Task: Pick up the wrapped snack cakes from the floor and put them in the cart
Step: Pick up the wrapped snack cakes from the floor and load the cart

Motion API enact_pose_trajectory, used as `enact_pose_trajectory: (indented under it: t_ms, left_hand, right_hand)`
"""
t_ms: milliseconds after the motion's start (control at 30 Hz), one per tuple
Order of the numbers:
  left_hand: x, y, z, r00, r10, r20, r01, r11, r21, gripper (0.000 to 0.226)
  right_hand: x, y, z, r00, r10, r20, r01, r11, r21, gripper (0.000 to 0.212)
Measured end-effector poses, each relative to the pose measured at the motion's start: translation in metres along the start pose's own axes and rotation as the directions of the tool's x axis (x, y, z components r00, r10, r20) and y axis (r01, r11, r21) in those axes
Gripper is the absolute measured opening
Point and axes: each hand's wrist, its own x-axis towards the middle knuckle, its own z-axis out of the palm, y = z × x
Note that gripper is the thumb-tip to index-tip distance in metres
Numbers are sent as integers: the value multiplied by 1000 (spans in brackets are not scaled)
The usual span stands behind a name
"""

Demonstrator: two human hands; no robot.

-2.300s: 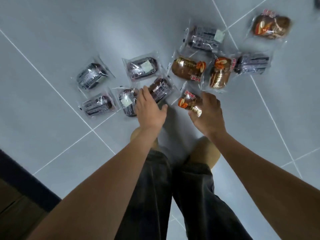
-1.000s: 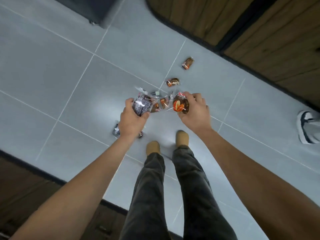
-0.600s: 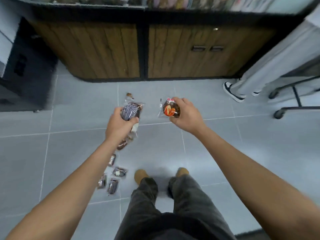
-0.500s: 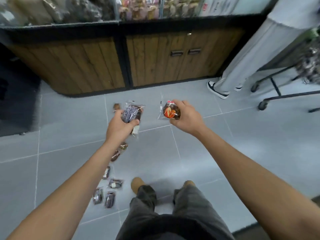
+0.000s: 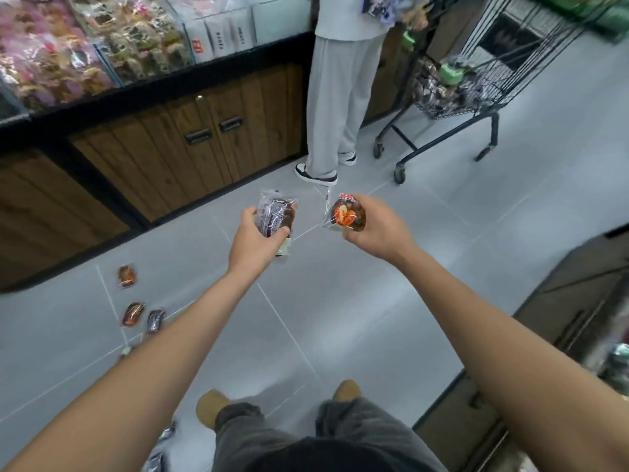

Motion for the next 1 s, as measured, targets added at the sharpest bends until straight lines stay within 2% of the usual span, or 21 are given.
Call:
enact_pose_trajectory:
  t_ms: [167,367,500,667,800,1000]
  left_hand:
    - [-16,56,91,995,54,78,-49,997,-57,59]
    - [-19,110,176,976,122,180,-119,993,-29,62]
    - [1,146,232,959,140,245,-149,989,17,62]
    - [49,202,315,936,208,283,-207,978,-35,60]
    - [95,263,398,893,286,346,-271,958,-92,58]
    - [150,351,510,804,321,500,-335,940,-65,66]
  right_hand:
    - [-10,88,-69,998,52,-17,-52,998,33,54]
    - [-5,168,-130,992,103,-79,-106,994,-27,55]
    - [8,218,-157,978,160,-134,-160,987,7,56]
    - [41,295,-197,959,216,-182,-212,976,41,47]
    - [76,363,-249,919,323,-229,-318,946,58,48]
    - [116,450,-325,853,446,-269,-442,893,80,52]
